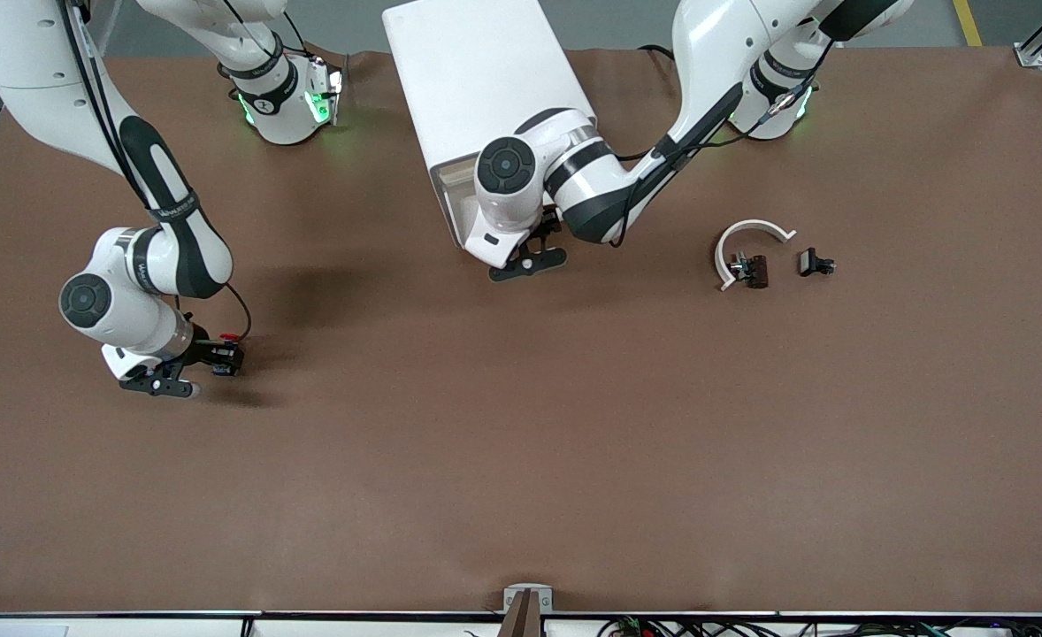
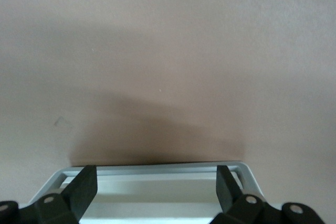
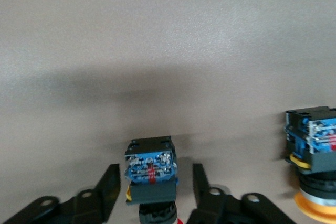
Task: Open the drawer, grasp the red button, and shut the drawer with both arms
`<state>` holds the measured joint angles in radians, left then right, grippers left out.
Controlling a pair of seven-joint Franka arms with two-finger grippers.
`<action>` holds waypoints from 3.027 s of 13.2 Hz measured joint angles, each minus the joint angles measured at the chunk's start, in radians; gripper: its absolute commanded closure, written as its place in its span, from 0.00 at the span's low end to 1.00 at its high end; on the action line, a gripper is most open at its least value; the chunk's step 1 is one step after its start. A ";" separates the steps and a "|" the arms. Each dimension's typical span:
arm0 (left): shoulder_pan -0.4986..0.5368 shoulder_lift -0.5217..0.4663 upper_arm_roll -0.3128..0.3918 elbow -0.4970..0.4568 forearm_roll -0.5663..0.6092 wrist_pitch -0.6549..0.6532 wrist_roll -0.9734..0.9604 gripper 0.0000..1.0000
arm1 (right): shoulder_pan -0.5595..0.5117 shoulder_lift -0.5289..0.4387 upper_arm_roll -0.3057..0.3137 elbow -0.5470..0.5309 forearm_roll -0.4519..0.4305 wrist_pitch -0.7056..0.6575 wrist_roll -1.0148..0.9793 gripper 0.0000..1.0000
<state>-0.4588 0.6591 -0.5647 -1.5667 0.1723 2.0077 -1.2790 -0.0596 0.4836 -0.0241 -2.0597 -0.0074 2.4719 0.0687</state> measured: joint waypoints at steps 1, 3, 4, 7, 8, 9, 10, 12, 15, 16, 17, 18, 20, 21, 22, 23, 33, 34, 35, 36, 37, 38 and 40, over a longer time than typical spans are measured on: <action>-0.007 0.000 0.000 -0.001 -0.004 0.000 -0.004 0.00 | -0.001 0.000 0.000 0.026 0.000 -0.045 0.001 0.00; -0.019 0.000 -0.001 -0.004 -0.014 0.000 -0.018 0.00 | -0.001 0.000 0.000 0.053 0.000 -0.080 0.001 0.00; -0.026 0.000 -0.002 -0.005 -0.016 0.000 -0.021 0.00 | -0.001 0.000 0.000 0.058 0.000 -0.083 0.001 0.00; -0.043 0.002 -0.002 -0.007 -0.018 0.000 -0.039 0.00 | -0.005 -0.024 -0.003 0.110 0.000 -0.162 0.001 0.00; -0.049 0.003 -0.002 -0.007 -0.018 0.000 -0.045 0.00 | -0.010 -0.041 -0.006 0.161 0.000 -0.259 0.001 0.00; -0.054 0.003 -0.002 -0.007 -0.018 0.000 -0.049 0.00 | -0.017 -0.060 -0.009 0.224 0.000 -0.371 0.001 0.00; -0.058 0.003 -0.002 -0.007 -0.019 0.000 -0.051 0.00 | -0.025 -0.079 -0.009 0.290 0.000 -0.473 0.000 0.00; -0.066 0.004 -0.002 -0.007 -0.038 0.000 -0.051 0.00 | -0.032 -0.117 -0.009 0.411 0.000 -0.643 -0.001 0.00; -0.078 0.005 -0.003 -0.008 -0.051 0.000 -0.052 0.00 | -0.032 -0.166 -0.009 0.530 0.000 -0.834 -0.033 0.00; -0.083 0.005 -0.003 -0.008 -0.055 0.000 -0.052 0.00 | -0.032 -0.185 -0.008 0.552 0.000 -0.879 -0.075 0.00; -0.089 0.005 -0.003 -0.008 -0.065 0.000 -0.052 0.00 | -0.032 -0.211 -0.008 0.564 0.000 -0.908 -0.110 0.00; -0.095 0.005 -0.003 -0.009 -0.077 0.000 -0.052 0.00 | -0.032 -0.240 -0.008 0.567 0.000 -0.925 -0.126 0.00; -0.099 0.005 -0.001 -0.008 -0.083 0.000 -0.057 0.00 | -0.032 -0.296 -0.008 0.570 0.001 -0.938 -0.137 0.00; -0.099 0.005 -0.001 -0.008 -0.084 0.000 -0.057 0.00 | -0.032 -0.318 -0.008 0.570 0.002 -0.941 -0.137 0.00; -0.099 0.005 -0.001 -0.008 -0.084 0.000 -0.057 0.00 | -0.032 -0.340 -0.008 0.570 0.003 -0.943 -0.137 0.00; -0.099 0.005 -0.001 -0.008 -0.084 0.000 -0.057 0.00 | -0.032 -0.357 -0.007 0.570 0.004 -0.945 -0.137 0.00; -0.068 0.005 0.002 0.014 -0.093 0.004 -0.054 0.00 | -0.031 -0.374 0.003 0.543 0.007 -0.933 -0.129 0.00; -0.052 0.005 0.003 0.024 -0.093 0.004 -0.050 0.00 | -0.023 -0.375 0.004 0.543 0.008 -0.933 -0.100 0.00; -0.034 0.005 0.003 0.031 -0.093 0.004 -0.041 0.00 | -0.012 -0.375 0.007 0.543 0.008 -0.935 -0.048 0.00; -0.017 0.005 0.004 0.036 -0.093 0.004 -0.031 0.00 | 0.001 -0.376 0.009 0.545 0.008 -0.939 -0.002 0.00; 0.000 0.005 0.005 0.038 -0.090 0.004 -0.012 0.00 | 0.015 -0.377 0.011 0.552 0.007 -0.942 0.024 0.00; 0.015 0.005 0.006 0.040 -0.078 0.004 0.005 0.00 | 0.022 -0.378 0.011 0.561 0.007 -0.954 0.038 0.00; 0.053 0.005 0.007 0.042 -0.049 0.005 0.026 0.00 | 0.022 -0.382 0.008 0.599 0.007 -1.003 0.042 0.00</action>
<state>-0.4055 0.6639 -0.5574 -1.5244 0.1229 2.0130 -1.2529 -0.0378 0.1018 -0.0156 -1.4607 -0.0004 1.4689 0.1109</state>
